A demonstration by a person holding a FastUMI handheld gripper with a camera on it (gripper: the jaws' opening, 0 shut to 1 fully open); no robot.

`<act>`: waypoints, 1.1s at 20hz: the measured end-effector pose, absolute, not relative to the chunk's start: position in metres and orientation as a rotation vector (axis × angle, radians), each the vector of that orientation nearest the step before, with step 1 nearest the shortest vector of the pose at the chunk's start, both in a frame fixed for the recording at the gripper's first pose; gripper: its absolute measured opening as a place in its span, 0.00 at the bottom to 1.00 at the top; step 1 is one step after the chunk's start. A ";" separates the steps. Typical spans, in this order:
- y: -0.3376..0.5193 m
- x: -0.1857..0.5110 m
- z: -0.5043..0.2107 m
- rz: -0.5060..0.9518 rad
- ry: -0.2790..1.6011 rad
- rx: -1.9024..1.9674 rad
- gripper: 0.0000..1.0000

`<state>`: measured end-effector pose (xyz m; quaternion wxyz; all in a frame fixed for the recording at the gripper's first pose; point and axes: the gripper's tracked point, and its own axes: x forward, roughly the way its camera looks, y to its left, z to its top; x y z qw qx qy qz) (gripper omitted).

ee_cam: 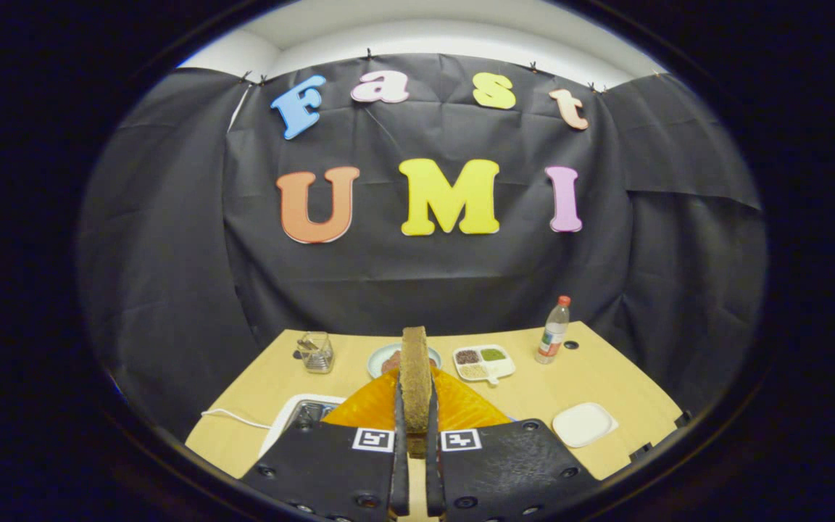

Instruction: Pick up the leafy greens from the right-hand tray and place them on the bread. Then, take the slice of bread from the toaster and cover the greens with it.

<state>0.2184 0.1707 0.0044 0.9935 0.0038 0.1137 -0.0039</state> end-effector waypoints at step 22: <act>0.096 0.284 -0.178 0.031 0.420 0.263 0.09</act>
